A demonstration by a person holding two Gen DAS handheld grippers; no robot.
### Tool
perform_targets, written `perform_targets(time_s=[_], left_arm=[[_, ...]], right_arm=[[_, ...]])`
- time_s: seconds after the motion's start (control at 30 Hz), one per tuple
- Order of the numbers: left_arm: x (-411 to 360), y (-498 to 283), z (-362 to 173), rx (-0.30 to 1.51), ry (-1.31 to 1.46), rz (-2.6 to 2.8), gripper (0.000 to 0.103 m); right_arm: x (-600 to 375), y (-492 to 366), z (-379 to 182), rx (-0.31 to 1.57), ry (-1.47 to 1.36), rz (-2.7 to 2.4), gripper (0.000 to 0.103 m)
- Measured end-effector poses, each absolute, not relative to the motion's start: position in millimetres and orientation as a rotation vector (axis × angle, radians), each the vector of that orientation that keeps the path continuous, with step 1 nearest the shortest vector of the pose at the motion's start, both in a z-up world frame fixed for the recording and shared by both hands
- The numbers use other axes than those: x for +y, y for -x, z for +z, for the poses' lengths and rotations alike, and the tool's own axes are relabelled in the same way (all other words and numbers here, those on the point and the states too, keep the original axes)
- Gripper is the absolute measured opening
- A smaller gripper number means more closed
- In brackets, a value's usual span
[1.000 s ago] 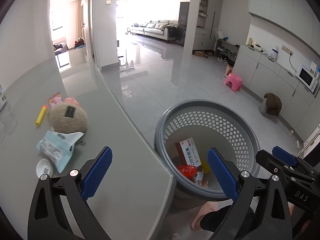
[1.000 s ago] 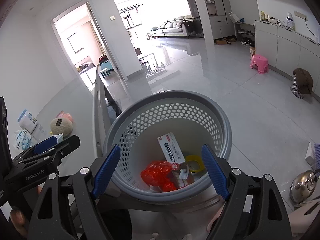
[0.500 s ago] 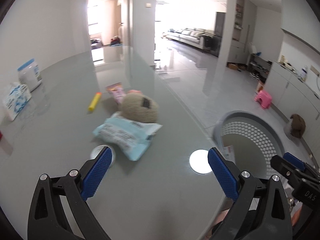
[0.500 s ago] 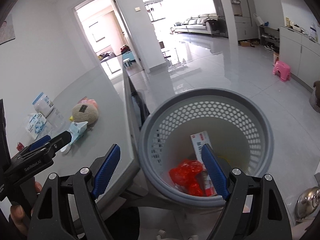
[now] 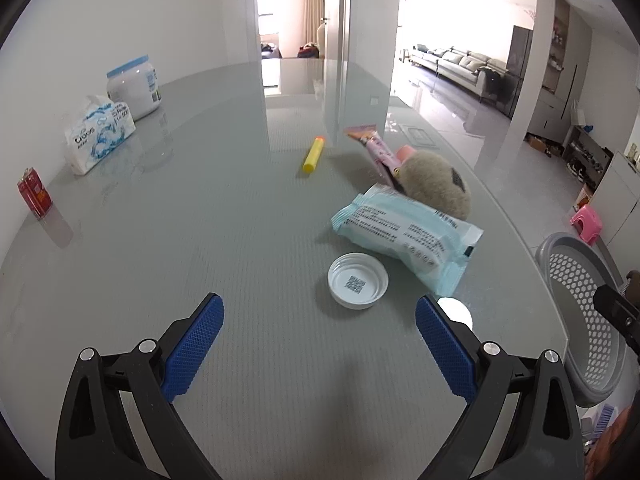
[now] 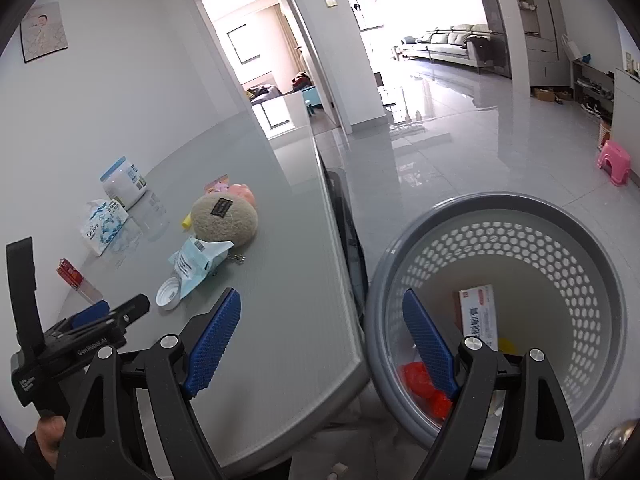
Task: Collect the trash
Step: 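Move both tools back over the table toward the white bottle cap, then close the left gripper on the white bottle cap while the right tool approaches the grey sponge ball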
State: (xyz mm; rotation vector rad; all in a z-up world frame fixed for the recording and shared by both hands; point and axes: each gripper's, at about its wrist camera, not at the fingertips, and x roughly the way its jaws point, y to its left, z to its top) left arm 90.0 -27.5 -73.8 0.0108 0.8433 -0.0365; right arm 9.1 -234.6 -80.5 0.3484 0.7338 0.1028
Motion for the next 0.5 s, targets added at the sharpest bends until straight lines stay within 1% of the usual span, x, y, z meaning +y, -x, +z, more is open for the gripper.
perform_targets(time_s=[0.43,0.5], left_arm=[[-27.2,-120.8,-95.1,0.919,-0.036,-0.054,0.095],[-23.7,-126.7,-96.5,0.928,-0.025,-0.071,0.093]], right_arm=[[-220.3,-34.7,-78.9,0.744,-0.333,0.125,0.08],[-217.3,-38.3,-80.7,0.754,-0.328,0.123,0.08]])
